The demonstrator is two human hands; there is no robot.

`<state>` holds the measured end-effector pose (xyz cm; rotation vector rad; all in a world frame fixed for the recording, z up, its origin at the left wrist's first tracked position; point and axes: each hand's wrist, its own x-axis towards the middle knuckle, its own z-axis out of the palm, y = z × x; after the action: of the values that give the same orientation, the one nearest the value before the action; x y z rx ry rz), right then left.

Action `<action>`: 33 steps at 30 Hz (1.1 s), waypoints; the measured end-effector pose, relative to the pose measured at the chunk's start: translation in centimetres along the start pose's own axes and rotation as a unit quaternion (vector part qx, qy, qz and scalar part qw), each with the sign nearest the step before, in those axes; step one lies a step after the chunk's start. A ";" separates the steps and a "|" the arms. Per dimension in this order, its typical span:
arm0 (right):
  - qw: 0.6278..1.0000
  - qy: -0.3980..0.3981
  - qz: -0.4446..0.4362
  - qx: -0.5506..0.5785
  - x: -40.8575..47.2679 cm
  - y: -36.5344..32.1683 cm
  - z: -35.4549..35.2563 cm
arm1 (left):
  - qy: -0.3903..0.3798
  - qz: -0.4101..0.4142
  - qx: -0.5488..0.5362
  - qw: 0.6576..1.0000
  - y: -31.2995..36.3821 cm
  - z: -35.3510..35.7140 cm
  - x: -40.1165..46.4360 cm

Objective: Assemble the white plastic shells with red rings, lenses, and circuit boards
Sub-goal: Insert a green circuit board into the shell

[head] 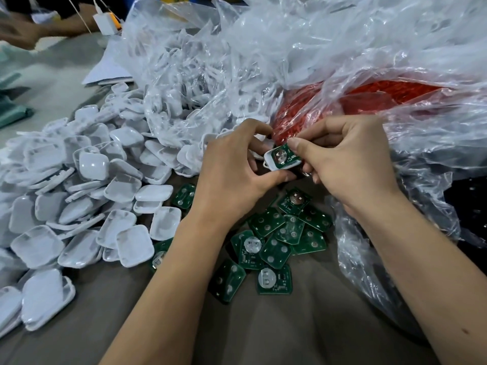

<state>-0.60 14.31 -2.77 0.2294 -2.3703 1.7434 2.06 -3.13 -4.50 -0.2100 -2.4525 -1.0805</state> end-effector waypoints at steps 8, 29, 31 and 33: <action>1.000 -0.013 -0.003 -0.006 0.1 0.0 0.0 | -0.010 0.013 0.005 1.000 0.2 -0.2 0.0; 0.998 -0.002 -0.024 -0.051 0.2 0.3 0.0 | 0.003 0.012 0.000 1.000 0.4 -0.1 0.0; 0.999 0.001 -0.021 -0.043 0.2 0.3 0.0 | 0.004 0.013 0.001 1.000 0.4 -0.1 0.0; 0.999 0.001 -0.022 -0.042 0.2 0.3 0.0 | 0.004 0.014 0.000 1.000 0.4 -0.1 0.0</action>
<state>-0.86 14.39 -2.97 0.2650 -2.4116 1.6200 2.23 -2.95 -4.14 -0.2384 -2.4346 -1.0673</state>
